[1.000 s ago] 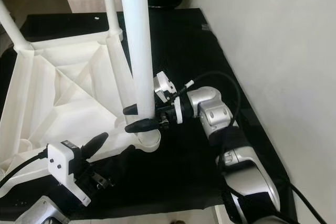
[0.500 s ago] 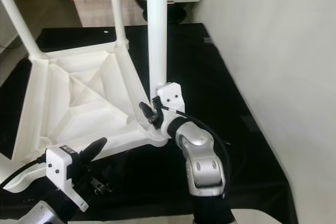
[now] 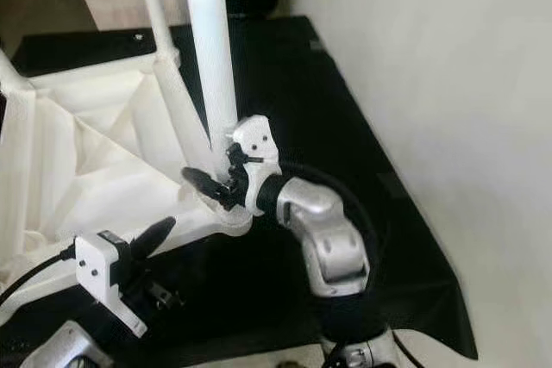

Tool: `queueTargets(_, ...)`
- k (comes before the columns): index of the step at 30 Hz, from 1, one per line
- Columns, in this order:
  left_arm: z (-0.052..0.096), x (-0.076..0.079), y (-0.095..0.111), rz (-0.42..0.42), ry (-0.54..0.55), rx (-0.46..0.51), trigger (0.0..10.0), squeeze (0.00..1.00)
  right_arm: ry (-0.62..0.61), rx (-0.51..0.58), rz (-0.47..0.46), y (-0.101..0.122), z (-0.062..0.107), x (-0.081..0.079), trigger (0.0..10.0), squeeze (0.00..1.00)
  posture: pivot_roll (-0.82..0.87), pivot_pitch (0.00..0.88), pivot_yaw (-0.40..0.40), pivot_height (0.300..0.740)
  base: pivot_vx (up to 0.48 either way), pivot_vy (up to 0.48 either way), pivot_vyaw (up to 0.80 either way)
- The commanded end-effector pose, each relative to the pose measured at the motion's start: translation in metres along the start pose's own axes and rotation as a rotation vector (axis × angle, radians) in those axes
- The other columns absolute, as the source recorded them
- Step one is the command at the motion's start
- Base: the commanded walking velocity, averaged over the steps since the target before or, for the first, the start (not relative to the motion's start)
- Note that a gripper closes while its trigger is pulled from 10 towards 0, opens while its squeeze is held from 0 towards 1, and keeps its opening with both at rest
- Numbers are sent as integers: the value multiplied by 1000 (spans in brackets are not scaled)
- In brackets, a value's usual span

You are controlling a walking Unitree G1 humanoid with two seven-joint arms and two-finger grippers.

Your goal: Building children table

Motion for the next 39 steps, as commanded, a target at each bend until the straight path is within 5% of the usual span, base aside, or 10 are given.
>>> queueTargets(1, 1, 0, -2, 3, 0, -9, 10000, 0, 182, -42, 3, -3, -2, -23, 10000, 1000, 51, 147, -44, 740, 0, 0, 0)
queueTargets(8, 0, -1, -1, 2, 11, -5, 10000, 0, 379, -159, 70, -19, 17, -45, 10000, 1000, 48, 146, -46, 740, 0, 0, 0)
queueTargets(12, -2, -1, -2, -1, 7, -4, 10000, 0, 207, -209, 74, -34, 15, -19, 10000, 961, 34, 139, -42, 740, 0, 0, 0)
queueTargets(14, -5, -2, -2, -12, 0, -7, 10000, 0, -95, -253, 88, -50, 20, 29, 10000, 537, 26, 134, -40, 740, 0, 0, 0)
queueTargets(15, -5, -2, -3, -15, -1, -8, 10000, 0, -165, -261, 85, -53, 24, 41, 10000, 537, 24, 133, -40, 740, 0, 0, 0)
queueTargets(16, -6, -3, -3, -21, -2, -11, 10000, 0, -174, -254, 71, -54, 26, 44, 10000, 318, 17, 129, -40, 740, 0, 0, 0)
queueTargets(19, -6, -3, -3, -25, -3, -12, 10000, 0, -166, -247, 59, -53, 27, 44, 10000, 318, 17, 129, -40, 740, 0, 0, 0)
queueTargets(20, -7, -3, -3, -32, -6, -14, 10000, 0, -142, -237, 49, -53, 30, 42, 10000, 8, 8, 126, -37, 740, 0, 0, 0)
queueTargets(29, -12, -9, -6, -85, 11, -53, 10000, 0, -221, -169, -2, -64, 54, 53, 10000, 0, 0, 117, -30, 740, 0, 0, 0)
queueTargets(39, -13, -25, -10, -139, 90, -93, 10000, 0, -373, 98, -110, -59, 70, 49, 10000, 0, 4, 109, -20, 740, 0, 0, 0)
Point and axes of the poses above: a point about 5 cm out from each wrist's last joint towards the gripper, its own z axis pointing back from the gripper into the wrist, its own y axis along the axis of the wrist's last joint, x = y × z, the point moved 3 cm from there along -z, pointing out of the wrist towards the gripper, and after that the axes turned 13 degrees about -z, right-handed, at the moved point
